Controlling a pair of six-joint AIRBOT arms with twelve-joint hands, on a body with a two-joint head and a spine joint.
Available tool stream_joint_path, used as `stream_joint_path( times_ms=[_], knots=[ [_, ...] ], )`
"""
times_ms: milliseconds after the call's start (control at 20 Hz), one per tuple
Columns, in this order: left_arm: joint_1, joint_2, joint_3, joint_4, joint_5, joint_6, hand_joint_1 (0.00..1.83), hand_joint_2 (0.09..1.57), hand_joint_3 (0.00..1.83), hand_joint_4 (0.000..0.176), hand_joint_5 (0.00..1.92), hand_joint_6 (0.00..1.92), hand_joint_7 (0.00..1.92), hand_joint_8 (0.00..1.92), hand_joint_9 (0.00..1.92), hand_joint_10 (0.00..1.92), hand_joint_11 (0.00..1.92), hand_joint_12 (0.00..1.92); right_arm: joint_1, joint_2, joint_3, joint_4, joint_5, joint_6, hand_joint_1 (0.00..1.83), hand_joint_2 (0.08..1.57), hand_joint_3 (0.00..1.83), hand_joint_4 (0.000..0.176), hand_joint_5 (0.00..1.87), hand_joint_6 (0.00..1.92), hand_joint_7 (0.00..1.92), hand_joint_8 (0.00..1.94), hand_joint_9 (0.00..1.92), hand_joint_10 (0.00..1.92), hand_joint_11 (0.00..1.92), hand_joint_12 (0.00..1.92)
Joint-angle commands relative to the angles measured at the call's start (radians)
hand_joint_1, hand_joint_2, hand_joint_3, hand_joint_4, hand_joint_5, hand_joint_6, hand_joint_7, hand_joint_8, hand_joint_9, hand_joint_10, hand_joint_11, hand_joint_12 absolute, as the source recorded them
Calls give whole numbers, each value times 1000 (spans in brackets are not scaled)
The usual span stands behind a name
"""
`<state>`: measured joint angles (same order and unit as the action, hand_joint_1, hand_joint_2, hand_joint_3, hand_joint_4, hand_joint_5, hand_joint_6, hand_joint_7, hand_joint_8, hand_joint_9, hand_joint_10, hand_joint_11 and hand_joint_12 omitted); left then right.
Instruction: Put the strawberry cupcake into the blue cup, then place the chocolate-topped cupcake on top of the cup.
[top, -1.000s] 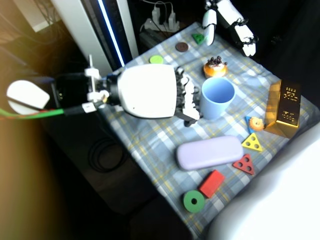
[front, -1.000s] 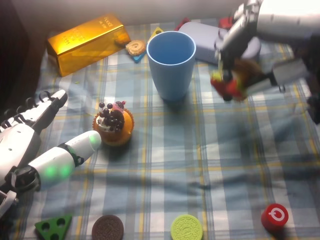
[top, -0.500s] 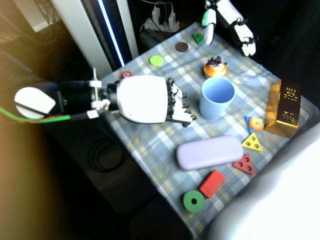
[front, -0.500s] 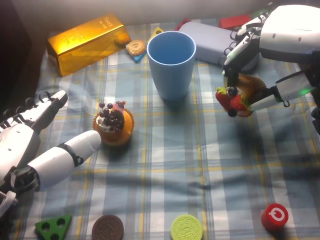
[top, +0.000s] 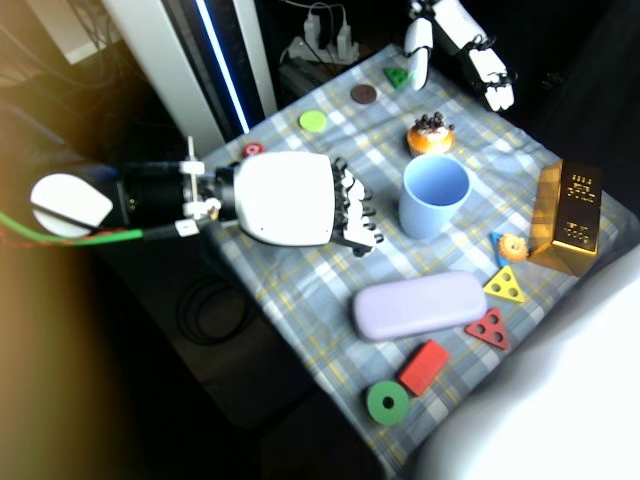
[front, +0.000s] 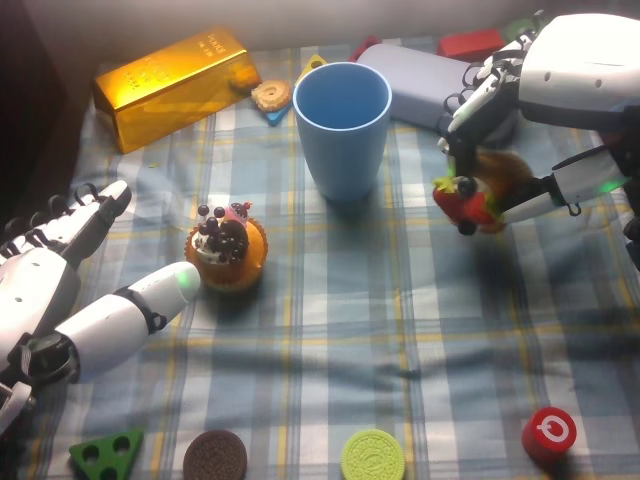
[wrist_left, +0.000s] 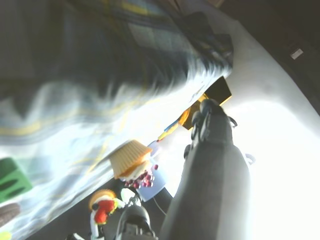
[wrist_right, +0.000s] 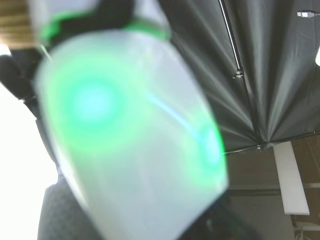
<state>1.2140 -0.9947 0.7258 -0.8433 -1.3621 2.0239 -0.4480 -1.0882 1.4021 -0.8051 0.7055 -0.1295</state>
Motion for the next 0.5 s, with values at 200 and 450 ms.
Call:
stream_joint_path(
  times_ms=[200,450],
  knots=[
    [-5,3,1,47,-113,-2,100,1042,2,108,106,1,123,2,173,4,0,460,5,10,-2,50,81,9,1091,1063,0,0,858,2,972,2,964,0,682,735],
    [-5,3,1,47,-113,-2,102,1041,1,129,90,1,107,2,159,2,0,416,5,11,-2,50,81,9,1123,1140,0,0,972,746,925,26,910,38,631,759]
  ],
)
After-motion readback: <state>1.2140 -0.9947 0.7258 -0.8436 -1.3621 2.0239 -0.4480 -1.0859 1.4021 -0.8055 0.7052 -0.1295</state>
